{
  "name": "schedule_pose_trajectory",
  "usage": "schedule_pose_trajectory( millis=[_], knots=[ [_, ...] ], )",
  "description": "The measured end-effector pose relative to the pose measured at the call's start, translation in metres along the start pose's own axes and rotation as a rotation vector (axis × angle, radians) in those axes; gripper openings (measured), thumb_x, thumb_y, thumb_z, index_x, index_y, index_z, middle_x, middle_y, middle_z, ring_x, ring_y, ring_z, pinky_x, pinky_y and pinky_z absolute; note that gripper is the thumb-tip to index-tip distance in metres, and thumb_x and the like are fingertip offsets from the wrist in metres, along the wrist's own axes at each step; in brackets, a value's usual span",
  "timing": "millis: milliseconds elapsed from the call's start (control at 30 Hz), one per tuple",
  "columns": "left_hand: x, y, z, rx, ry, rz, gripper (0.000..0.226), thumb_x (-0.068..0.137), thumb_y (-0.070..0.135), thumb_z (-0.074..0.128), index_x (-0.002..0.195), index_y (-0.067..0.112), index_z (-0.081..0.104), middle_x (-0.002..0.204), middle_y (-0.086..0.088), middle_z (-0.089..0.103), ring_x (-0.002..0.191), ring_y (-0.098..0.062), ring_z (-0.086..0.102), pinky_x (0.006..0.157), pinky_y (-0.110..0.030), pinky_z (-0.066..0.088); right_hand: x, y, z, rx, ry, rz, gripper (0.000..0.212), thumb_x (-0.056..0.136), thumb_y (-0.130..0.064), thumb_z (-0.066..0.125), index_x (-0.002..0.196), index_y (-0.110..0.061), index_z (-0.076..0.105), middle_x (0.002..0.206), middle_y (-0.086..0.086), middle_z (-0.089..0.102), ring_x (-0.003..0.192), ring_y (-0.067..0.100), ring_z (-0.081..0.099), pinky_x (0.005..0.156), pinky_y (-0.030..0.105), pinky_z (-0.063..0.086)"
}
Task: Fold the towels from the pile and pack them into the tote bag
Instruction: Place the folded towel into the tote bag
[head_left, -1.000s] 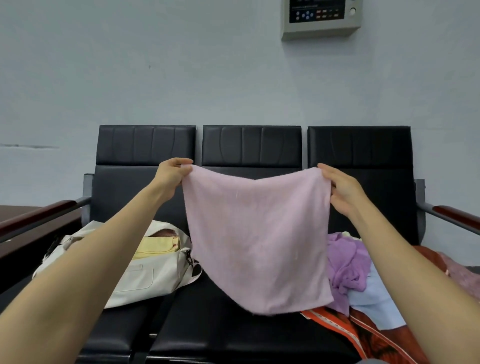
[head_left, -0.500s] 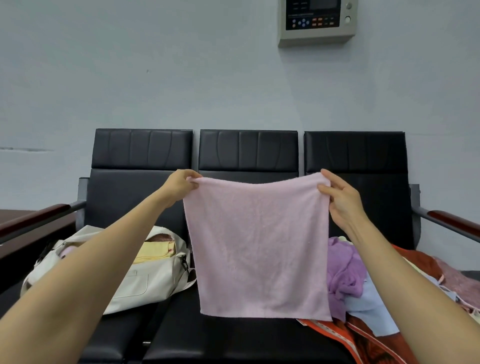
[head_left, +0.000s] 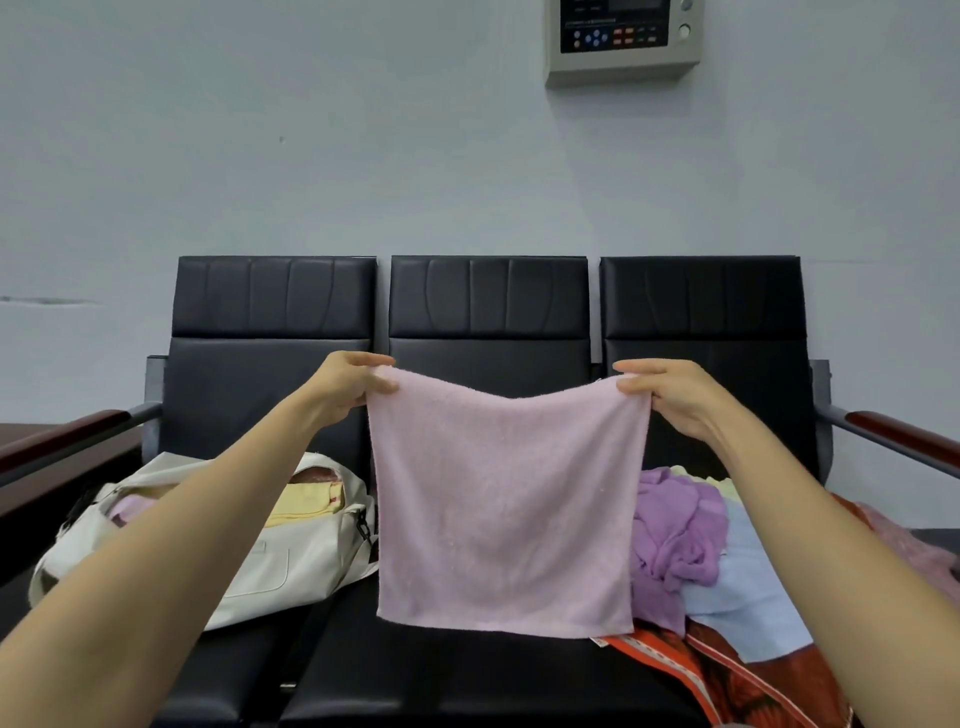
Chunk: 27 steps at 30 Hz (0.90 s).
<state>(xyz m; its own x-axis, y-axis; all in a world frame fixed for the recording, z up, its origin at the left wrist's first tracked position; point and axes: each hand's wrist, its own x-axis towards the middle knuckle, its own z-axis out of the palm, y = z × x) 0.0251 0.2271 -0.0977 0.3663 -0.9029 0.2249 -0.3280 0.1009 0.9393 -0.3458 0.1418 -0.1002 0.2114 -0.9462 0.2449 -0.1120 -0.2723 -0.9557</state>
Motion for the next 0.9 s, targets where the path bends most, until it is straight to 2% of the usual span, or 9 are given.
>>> schedule_pose_trajectory(
  millis=[67, 133, 300, 367, 467, 600, 700, 800, 900],
  knots=[
    [0.000, -0.003, -0.001, 0.233, 0.001, 0.055, 0.044, 0.078, -0.002, 0.072, 0.121, 0.003, 0.063, 0.122, -0.013, 0.058, 0.116, -0.030, 0.052, 0.103, -0.042, 0.044, 0.001, -0.002, -0.007, -0.156, -0.119, 0.040, 0.040, 0.078, 0.004, 0.070, 0.117, -0.006, 0.065, 0.101, -0.004, 0.061, 0.096, 0.012, 0.055, 0.090, 0.026, 0.040],
    [0.001, -0.004, 0.000, 0.372, 0.024, 0.091, 0.036, 0.082, 0.002, 0.070, 0.118, 0.002, 0.065, 0.117, -0.014, 0.060, 0.109, -0.028, 0.054, 0.098, -0.039, 0.046, 0.004, -0.001, -0.008, -0.360, -0.112, 0.020, 0.039, 0.076, 0.007, 0.070, 0.112, -0.006, 0.068, 0.100, -0.002, 0.063, 0.095, 0.015, 0.056, 0.088, 0.029, 0.042],
    [0.004, 0.001, 0.008, 0.485, 0.230, 0.249, 0.016, 0.089, 0.010, 0.065, 0.101, 0.002, 0.070, 0.103, -0.011, 0.059, 0.096, -0.024, 0.056, 0.078, -0.029, 0.040, 0.018, 0.011, -0.002, -0.733, 0.187, -0.177, 0.006, 0.088, -0.017, 0.066, 0.088, -0.015, 0.072, 0.096, 0.010, 0.065, 0.081, 0.021, 0.061, 0.070, 0.031, 0.050],
    [0.008, 0.005, 0.005, 0.441, 0.362, 0.341, 0.013, 0.089, 0.013, 0.065, 0.098, 0.004, 0.071, 0.113, -0.011, 0.049, 0.099, -0.020, 0.049, 0.080, -0.027, 0.039, 0.022, 0.011, -0.001, -0.724, 0.336, -0.265, 0.016, 0.090, -0.029, 0.063, 0.078, -0.021, 0.066, 0.098, 0.010, 0.058, 0.076, 0.023, 0.059, 0.070, 0.038, 0.053],
    [0.007, 0.016, 0.002, 0.350, 0.450, 0.368, 0.011, 0.089, 0.020, 0.063, 0.091, 0.011, 0.069, 0.106, -0.006, 0.055, 0.091, -0.020, 0.054, 0.075, -0.030, 0.041, 0.018, -0.002, 0.001, -0.591, 0.437, -0.347, 0.016, 0.094, -0.029, 0.058, 0.081, -0.021, 0.062, 0.088, 0.006, 0.058, 0.069, 0.020, 0.060, 0.062, 0.029, 0.051],
    [-0.006, 0.022, 0.001, 0.286, 0.452, 0.356, 0.016, 0.088, 0.021, 0.066, 0.088, 0.006, 0.063, 0.075, -0.004, 0.060, 0.069, -0.019, 0.054, 0.064, -0.029, 0.041, 0.007, -0.014, 0.009, -0.311, 0.396, -0.315, 0.012, 0.096, -0.024, 0.056, 0.094, -0.014, 0.060, 0.080, 0.000, 0.061, 0.062, 0.010, 0.063, 0.051, 0.015, 0.049],
    [-0.017, 0.015, -0.003, 0.213, 0.416, 0.357, 0.016, 0.088, 0.023, 0.067, 0.087, 0.008, 0.066, 0.073, 0.000, 0.060, 0.067, -0.013, 0.054, 0.061, -0.021, 0.042, 0.000, -0.007, 0.011, -0.242, 0.401, -0.307, 0.013, 0.096, -0.025, 0.056, 0.097, -0.013, 0.061, 0.079, -0.003, 0.062, 0.063, 0.008, 0.065, 0.059, 0.017, 0.052],
    [-0.025, 0.008, -0.009, 0.117, 0.338, 0.312, 0.009, 0.087, 0.019, 0.068, 0.090, 0.010, 0.069, 0.080, 0.003, 0.063, 0.077, -0.014, 0.058, 0.074, -0.026, 0.048, -0.007, -0.001, 0.009, -0.232, 0.386, -0.305, 0.010, 0.094, -0.024, 0.059, 0.092, -0.015, 0.063, 0.072, -0.002, 0.065, 0.058, 0.008, 0.066, 0.064, 0.019, 0.053],
    [-0.029, 0.007, -0.015, 0.130, 0.304, 0.290, 0.005, 0.085, 0.016, 0.071, 0.089, 0.012, 0.069, 0.085, 0.001, 0.066, 0.080, -0.011, 0.058, 0.073, -0.023, 0.045, -0.011, -0.003, 0.005, -0.222, 0.316, -0.291, 0.005, 0.090, -0.018, 0.064, 0.093, -0.014, 0.066, 0.077, 0.002, 0.068, 0.066, 0.013, 0.067, 0.061, 0.022, 0.051]
  ],
)
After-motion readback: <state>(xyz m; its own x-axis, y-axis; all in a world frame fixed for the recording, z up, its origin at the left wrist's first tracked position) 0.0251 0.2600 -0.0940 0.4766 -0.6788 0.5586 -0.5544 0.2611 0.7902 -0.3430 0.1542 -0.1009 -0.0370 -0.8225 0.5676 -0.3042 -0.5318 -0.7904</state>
